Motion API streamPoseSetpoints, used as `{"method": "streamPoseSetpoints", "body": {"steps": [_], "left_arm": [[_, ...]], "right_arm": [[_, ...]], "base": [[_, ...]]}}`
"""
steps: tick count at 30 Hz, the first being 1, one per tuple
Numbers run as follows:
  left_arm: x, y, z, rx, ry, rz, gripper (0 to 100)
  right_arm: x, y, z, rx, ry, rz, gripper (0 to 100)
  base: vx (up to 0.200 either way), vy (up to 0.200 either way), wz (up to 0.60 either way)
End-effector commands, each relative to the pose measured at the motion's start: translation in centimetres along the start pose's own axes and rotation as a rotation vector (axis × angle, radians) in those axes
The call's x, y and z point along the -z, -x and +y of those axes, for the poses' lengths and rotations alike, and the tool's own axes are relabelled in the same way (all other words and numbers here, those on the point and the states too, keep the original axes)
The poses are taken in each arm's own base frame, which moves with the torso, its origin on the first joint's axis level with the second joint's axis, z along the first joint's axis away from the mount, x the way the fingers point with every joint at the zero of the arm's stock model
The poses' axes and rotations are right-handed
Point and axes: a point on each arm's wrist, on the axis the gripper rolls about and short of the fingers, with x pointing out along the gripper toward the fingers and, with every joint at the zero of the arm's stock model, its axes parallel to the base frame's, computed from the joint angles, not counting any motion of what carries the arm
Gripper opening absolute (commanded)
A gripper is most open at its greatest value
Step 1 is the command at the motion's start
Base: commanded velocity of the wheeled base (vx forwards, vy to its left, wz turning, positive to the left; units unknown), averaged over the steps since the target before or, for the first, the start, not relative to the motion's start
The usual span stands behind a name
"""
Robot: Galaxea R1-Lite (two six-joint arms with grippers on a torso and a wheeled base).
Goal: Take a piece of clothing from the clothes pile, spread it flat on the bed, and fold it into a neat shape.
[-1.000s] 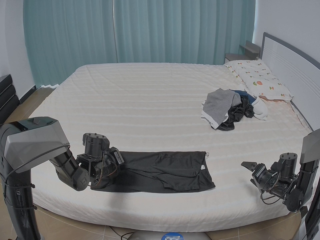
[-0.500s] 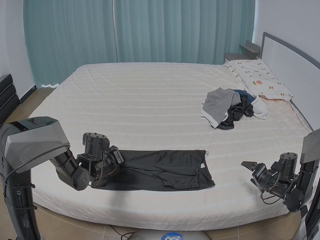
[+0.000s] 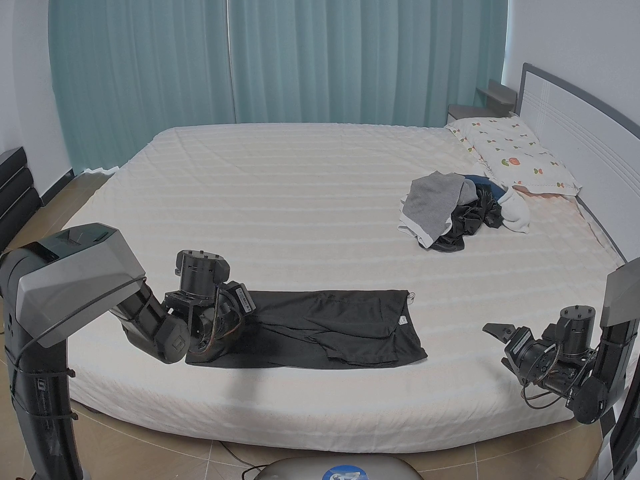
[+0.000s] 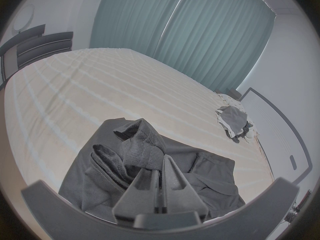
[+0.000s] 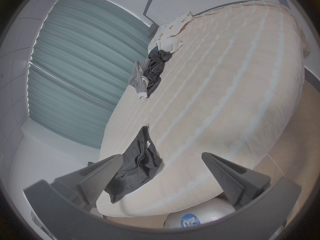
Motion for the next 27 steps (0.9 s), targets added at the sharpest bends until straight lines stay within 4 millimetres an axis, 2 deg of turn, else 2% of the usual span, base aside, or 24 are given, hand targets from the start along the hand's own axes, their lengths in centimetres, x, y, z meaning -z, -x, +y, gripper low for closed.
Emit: {"method": "streamPoseSetpoints", "body": {"steps": [1,16,23,27], "left_arm": [[-0.3,-0.5,-1.3,0.021,-0.007,0.000,0],[0.2,-1.6,-3.9,0.045,-0.037,0.038,0],[0.6,-1.7,-5.5,0.051,-0.061,0.079,0],[1.6,-2.7,-7.1,0.060,-0.087,0.114,0]], "right_arm": [[0.0,0.0,0.1,-0.008,0.001,-0.003,100],[-0.1,0.0,0.0,-0.003,-0.001,-0.007,100],[-0.1,-0.1,-0.1,0.000,-0.001,-0.007,100],[-0.1,-0.2,-0.2,0.005,-0.004,-0.006,100]], "base": [[0.000,-0.200,0.00],[0.000,-0.200,0.00],[0.000,-0.200,0.00],[0.000,-0.200,0.00]]}}
